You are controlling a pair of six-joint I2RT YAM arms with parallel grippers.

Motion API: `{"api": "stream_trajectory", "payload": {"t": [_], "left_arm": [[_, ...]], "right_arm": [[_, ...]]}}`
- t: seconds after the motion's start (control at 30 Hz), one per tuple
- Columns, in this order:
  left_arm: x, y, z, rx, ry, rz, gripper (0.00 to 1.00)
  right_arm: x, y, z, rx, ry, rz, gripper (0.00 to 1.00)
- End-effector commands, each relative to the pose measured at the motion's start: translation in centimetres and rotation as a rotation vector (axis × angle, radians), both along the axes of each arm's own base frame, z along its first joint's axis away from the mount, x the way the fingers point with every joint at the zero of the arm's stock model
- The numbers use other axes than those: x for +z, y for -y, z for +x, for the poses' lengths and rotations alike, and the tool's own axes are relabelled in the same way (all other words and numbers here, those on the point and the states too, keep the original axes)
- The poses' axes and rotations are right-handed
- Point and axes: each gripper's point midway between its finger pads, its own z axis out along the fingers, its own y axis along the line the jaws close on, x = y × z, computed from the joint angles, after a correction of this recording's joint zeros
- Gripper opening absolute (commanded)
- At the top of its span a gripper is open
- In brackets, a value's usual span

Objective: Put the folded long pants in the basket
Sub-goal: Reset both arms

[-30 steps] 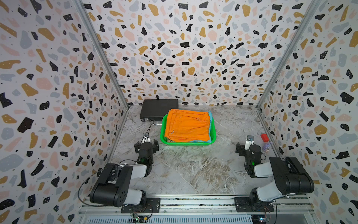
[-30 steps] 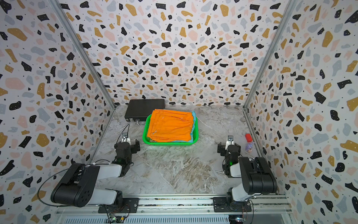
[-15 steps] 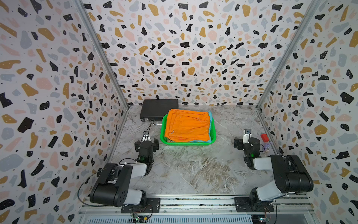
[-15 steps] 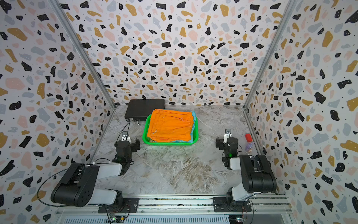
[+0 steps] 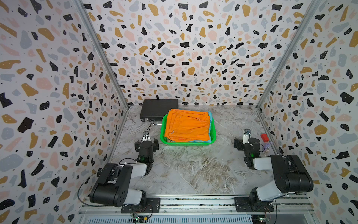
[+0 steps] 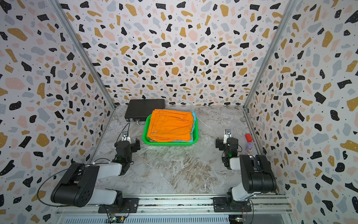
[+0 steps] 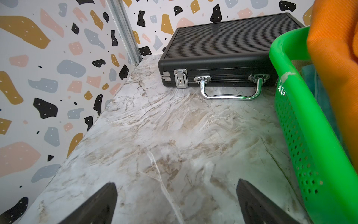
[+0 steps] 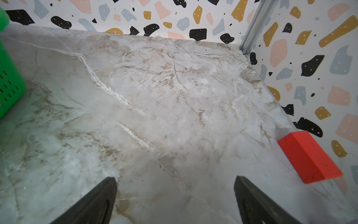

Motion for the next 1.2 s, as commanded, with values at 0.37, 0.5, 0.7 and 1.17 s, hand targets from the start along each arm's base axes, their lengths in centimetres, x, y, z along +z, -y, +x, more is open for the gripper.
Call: {"api": "stream_trajectory", "payload": {"t": [0.37,0.5,0.7,1.17], "left_arm": [[0.89,0.12,0.58,0.001,0.028,0.007,1.00],[0.90,0.12,0.58,0.001,0.028,0.007,1.00],[0.88,0.12,0.58,0.001,0.028,0.007,1.00],[0.82,0.08,0.58,-0.001,0.026,0.002,1.00]], "right_arm": [[0.54,-0.18,0.23,0.015,0.013,0.002,1.00],[0.57,-0.19,0.18,0.015,0.016,0.003,1.00],[0.53,-0.19,0.12,0.016,0.016,0.000,1.00],[0.54,-0.82,0.16,0.052,0.016,0.004,1.00]]}}
